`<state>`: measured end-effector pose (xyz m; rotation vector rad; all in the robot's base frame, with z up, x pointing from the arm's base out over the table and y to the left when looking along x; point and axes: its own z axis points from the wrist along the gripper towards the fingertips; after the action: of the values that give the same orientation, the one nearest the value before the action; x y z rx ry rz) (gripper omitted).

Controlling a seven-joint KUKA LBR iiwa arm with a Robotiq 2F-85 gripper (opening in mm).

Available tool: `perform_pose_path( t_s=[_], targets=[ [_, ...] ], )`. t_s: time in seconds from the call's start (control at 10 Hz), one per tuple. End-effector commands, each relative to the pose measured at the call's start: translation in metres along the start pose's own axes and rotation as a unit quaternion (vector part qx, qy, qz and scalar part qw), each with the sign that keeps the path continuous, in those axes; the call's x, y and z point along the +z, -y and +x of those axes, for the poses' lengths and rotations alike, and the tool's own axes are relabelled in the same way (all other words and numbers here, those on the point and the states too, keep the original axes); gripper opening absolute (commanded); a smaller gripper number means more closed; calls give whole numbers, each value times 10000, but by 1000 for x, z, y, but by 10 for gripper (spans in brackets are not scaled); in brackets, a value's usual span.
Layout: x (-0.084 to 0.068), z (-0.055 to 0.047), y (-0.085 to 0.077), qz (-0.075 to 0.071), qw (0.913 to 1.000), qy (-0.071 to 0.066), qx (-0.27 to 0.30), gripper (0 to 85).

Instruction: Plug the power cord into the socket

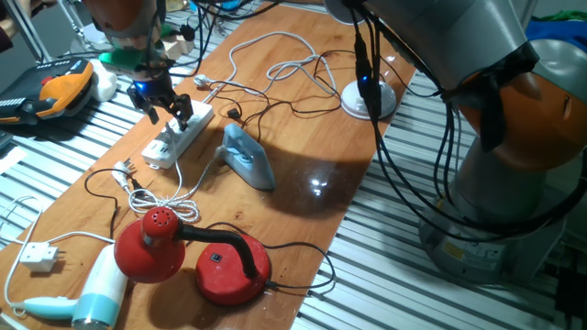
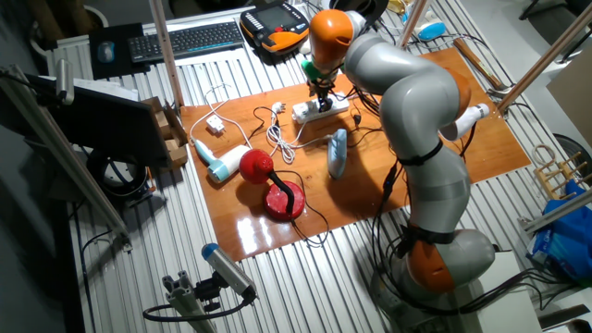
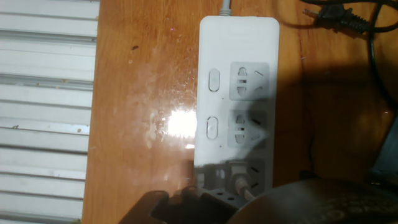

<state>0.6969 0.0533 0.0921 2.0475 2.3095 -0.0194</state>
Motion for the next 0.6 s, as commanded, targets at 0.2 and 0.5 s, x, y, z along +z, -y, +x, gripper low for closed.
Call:
perform_pose_path(
  t_s=[0.2,0.5],
  targets=[
    [-16,0,1,54,9999,-7,-104,680],
    [-36,2,4,112,9997,-31,-211,680]
  ],
)
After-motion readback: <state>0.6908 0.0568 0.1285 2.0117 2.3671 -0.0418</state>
